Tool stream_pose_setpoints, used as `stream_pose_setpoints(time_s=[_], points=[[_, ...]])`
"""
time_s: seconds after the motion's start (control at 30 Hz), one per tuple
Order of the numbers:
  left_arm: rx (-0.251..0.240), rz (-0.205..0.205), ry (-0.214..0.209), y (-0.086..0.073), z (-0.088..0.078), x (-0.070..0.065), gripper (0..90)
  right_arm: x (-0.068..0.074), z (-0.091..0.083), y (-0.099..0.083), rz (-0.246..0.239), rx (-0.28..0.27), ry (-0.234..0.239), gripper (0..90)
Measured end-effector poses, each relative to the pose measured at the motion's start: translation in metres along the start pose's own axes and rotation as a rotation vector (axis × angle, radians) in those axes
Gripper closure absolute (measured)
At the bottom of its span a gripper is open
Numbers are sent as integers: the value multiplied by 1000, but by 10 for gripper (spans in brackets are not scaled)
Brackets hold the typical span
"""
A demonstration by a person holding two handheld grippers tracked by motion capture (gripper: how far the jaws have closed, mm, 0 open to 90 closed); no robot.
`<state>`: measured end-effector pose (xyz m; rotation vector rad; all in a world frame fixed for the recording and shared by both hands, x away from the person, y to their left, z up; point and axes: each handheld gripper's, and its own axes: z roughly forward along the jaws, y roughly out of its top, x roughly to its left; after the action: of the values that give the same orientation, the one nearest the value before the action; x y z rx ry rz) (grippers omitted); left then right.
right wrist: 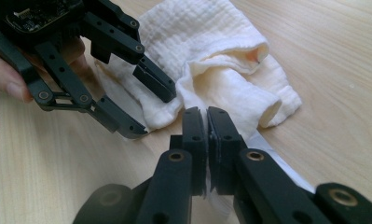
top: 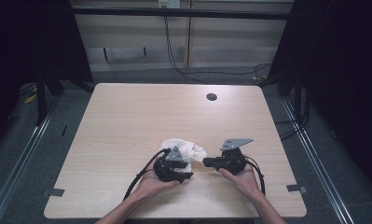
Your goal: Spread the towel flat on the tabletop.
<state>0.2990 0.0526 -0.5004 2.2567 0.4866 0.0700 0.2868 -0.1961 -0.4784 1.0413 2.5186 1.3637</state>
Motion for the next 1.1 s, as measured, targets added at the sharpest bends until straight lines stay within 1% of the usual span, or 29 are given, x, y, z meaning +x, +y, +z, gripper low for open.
stream_pose_setpoints(time_s=[0.03, 0.07, 0.1, 0.13, 0.17, 0.2, 0.23, 0.3, 0.33, 0.37, 0.4, 0.43, 0.5, 0.53, 0.57, 0.6, 0.63, 0.7, 0.77, 0.8, 0.83, 0.87, 0.9, 0.93, 0.97, 1.0, 1.07, 1.1], points=[[8, 21, 29, 0, 0, -2, 537, 0, 0, 0, -1, 1, -1, 867], [12, 62, 59, -1, 1, -5, 592, 0, -1, 0, -1, 1, -2, 867], [8, 90, 69, -1, 1, -8, 647, 0, -1, 0, 0, 0, -5, 867], [16, 92, 51, -1, 1, -9, 762, 0, -1, 0, -3, -4, -2, 864], [9, 98, 55, -1, 1, -11, 786, 0, -1, 0, -4, -3, -1, 862], [15, 105, 58, -1, 0, -11, 786, 0, -1, 0, -4, -3, -1, 862], [9, 98, 43, -1, -1, -11, 813, 1, -2, -1, -6, 6, -4, 861], [-10, 72, -1, -1, -5, -9, 859, 1, -2, -1, -4, 8, -9, 861], [-39, 51, -14, 0, -7, -9, 867, 0, -2, -2, -4, 9, -8, 861], [-60, 36, -41, 2, -10, -8, 868, 0, -3, -2, -7, 4, -14, 861], [-70, 29, -67, 3, -14, -7, 868, 0, -3, -1, -10, -1, -16, 860], [-83, 24, -63, 5, -18, -6, 868, 0, -3, -1, -12, 0, -18, 861], [-105, -1, -80, 6, -24, -4, 867, 0, -4, -1, -10, -1, -14, 861], [-121, -20, -95, 6, -28, -3, 866, -1, -5, -1, -5, -1, -16, 861], [-129, -28, -103, 5, -31, -2, 864, -1, -5, -1, -2, 0, -12, 861], [-129, -31, -108, 5, -34, -1, 861, -1, -6, -1, 0, -1, -11, 861], [-130, -31, -101, 3, -36, 0, 860, -1, -6, -2, -1, -1, -9, 861], [-120, -42, -111, 0, -38, 2, 860, -1, -5, -2, 2, 4, -6, 858], [-113, -56, -132, -3, -37, 5, 855, 0, -3, -2, -2, 10, 5, 850], [-98, -55, -130, -4, -36, 5, 853, 0, -3, -2, -3, 12, 7, 844], [-77, -43, -131, -6, -34, 4, 853, 1, -2, -3, -4, 17, 12, 834], [-58, -33, -127, -8, -31, 4, 853, 2, -1, -3, -12, 22, 7, 827], [-49, -31, -124, -10, -29, 4, 856, 5, 2, -4, -23, 42, 6, 831], [-38, -30, -128, -11, -29, 4, 856, 5, 2, -4, -23, 42, 6, 831], [-32, -30, -131, -12, -29, 5, 856, 6, 3, -4, -27, 45, 9, 830], [-27, -21, -119, -12, -31, 5, 859, 7, 3, -4, -30, 53, 15, 827], [-34, -35, -124, -14, -35, 7, 865, 8, 3, -6, -25, 56, 23, 822], [-36, -35, -115, -14, -38, 7, 868, 8, 5, -10, -21, 63, 26, 800]])
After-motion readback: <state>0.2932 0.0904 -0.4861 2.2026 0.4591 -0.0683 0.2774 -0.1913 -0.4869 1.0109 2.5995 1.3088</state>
